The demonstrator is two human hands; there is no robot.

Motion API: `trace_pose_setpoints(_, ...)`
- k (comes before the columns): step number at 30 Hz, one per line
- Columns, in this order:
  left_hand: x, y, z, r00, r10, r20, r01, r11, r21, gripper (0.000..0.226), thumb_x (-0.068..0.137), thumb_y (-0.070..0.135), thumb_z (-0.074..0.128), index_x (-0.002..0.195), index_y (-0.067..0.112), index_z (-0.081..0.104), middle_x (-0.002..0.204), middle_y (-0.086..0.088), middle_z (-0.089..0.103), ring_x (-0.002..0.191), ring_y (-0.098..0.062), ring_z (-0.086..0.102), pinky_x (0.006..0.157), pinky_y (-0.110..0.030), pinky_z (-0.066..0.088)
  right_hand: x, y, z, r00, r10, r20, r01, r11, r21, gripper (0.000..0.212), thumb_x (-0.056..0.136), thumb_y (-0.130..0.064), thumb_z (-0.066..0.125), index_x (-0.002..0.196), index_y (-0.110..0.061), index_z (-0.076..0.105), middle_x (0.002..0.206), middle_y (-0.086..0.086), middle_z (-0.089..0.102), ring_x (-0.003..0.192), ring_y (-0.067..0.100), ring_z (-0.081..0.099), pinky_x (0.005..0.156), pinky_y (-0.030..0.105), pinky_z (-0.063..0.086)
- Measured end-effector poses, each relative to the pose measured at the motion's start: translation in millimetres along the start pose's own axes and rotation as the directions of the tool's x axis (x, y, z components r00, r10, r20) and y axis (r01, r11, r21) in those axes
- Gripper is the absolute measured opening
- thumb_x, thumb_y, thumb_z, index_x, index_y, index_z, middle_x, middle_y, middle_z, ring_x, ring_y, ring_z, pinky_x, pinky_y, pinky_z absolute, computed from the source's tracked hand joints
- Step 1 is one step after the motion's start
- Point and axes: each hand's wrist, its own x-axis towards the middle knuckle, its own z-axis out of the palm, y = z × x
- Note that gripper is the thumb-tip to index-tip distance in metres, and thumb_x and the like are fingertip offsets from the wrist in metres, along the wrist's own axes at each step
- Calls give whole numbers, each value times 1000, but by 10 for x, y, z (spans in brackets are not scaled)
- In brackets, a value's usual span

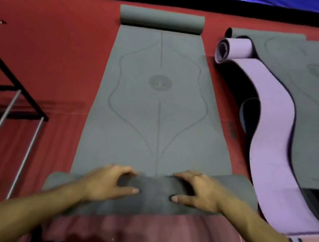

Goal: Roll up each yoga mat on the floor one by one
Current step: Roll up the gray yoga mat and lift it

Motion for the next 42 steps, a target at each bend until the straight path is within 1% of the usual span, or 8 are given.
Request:
trace_pose_setpoints(4,-164,-218,448,999,8,-53,0,990,139,90,72,101,43,148,54,45,148,27,53,137,-3,51,116,-34,41,-159,163,503,999,-1,-49,-6,990,-139,102,71,-95,50,157,-44,31,147,-15,50,135,14,49,108,42,42)
trace_pose_setpoints(7,-238,-262,551,994,64,-88,-45,978,203,83,71,102,45,138,54,54,134,28,61,127,0,55,107,-33,46,-366,203,822,982,-65,-178,23,974,-224,93,79,-96,43,152,-40,47,135,-13,57,117,19,56,93,44,47)
trace_pose_setpoints(12,-536,-232,996,982,132,-139,-108,980,168,65,77,89,58,128,48,51,117,26,57,109,-2,60,83,-28,53,-687,235,1195,963,-108,-246,70,985,-157,61,103,-73,36,150,-36,50,137,-12,53,120,18,55,104,40,46)
trace_pose_setpoints(21,-762,-362,1366,985,72,-155,-54,992,116,58,89,87,40,133,53,57,119,27,56,113,0,55,87,-25,49,-767,228,1599,957,13,-289,-22,999,-27,52,97,-77,43,128,-39,58,118,-18,62,106,14,61,90,37,46)
trace_pose_setpoints(26,-833,-448,1510,997,24,-76,-21,999,32,62,85,89,36,139,62,50,122,29,54,111,5,57,83,-25,52,-991,290,1716,964,-43,-264,39,999,-21,48,104,-63,47,140,-33,56,124,-10,52,107,18,54,95,40,47)
trace_pose_setpoints(32,-926,-488,1591,987,52,-154,-54,998,-12,52,93,79,50,137,54,61,109,25,51,97,5,57,76,-26,55,-1086,279,1748,937,132,-325,-197,964,-176,55,99,-72,37,131,-36,63,116,-13,58,104,25,54,89,44,43)
trace_pose_setpoints(37,-992,-394,1564,956,94,-276,-9,956,294,51,97,73,41,135,49,66,108,17,60,98,-14,60,83,-38,44,-1090,265,1849,920,170,-353,-221,969,-110,56,100,-68,38,135,-31,62,116,-7,56,114,29,50,108,48,40)
trace_pose_setpoints(42,-997,-375,1642,959,-108,-262,127,990,58,62,88,87,34,126,53,69,110,27,65,106,-5,58,83,-33,46,-1153,139,1949,881,249,-403,-321,939,-122,50,99,-61,42,135,-31,60,115,1,58,110,32,52,117,53,33)
